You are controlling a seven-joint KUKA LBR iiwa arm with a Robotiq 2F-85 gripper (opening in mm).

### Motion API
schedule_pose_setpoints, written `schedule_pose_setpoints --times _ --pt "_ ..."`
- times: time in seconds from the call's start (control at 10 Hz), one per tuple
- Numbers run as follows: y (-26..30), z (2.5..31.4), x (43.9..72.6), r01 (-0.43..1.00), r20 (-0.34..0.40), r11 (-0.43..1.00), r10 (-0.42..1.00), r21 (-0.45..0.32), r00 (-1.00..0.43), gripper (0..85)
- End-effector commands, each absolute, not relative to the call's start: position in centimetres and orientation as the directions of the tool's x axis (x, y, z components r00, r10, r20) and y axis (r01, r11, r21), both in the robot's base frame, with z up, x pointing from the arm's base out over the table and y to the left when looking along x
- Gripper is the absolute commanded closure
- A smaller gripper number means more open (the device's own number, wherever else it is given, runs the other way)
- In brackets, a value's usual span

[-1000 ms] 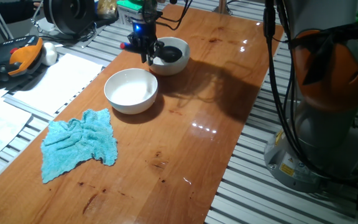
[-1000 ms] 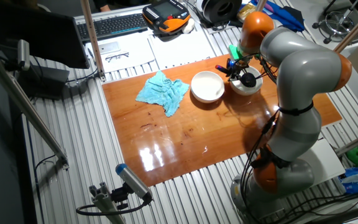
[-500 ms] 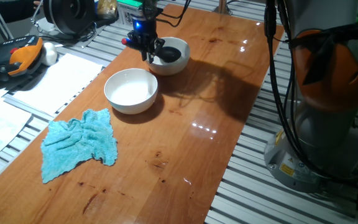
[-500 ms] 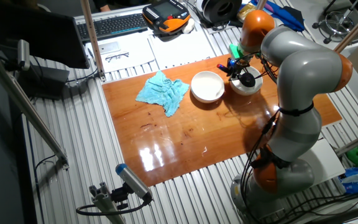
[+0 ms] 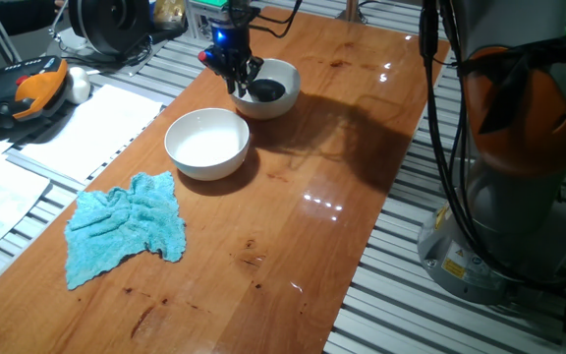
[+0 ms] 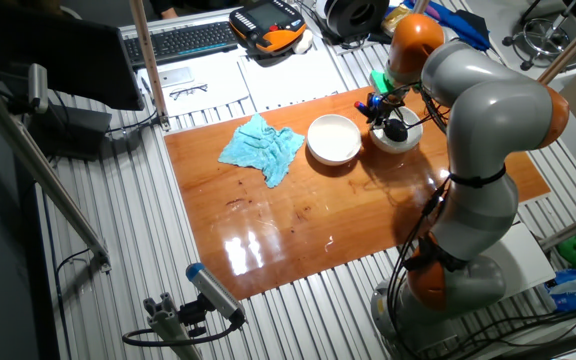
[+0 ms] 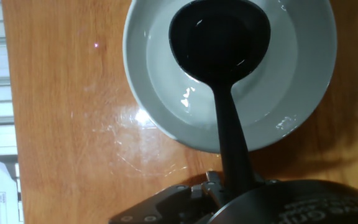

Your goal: Scoop water with a large spoon from one bowl to another

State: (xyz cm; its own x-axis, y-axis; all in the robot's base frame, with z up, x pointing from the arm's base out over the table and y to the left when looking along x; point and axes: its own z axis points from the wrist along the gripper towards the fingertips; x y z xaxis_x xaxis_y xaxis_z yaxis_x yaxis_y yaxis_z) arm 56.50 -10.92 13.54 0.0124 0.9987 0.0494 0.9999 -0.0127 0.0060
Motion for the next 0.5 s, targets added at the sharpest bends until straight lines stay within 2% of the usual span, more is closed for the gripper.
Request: schedule_pose_setpoints --times 0.0,0.4 --pt "-11.04 13.66 56.34 1.000 0.048 -0.005 0.999 0.000 0.005 85.0" --pt "-11.97 14.60 55.94 0.999 0.036 0.042 0.998 -0.010 -0.042 85.0"
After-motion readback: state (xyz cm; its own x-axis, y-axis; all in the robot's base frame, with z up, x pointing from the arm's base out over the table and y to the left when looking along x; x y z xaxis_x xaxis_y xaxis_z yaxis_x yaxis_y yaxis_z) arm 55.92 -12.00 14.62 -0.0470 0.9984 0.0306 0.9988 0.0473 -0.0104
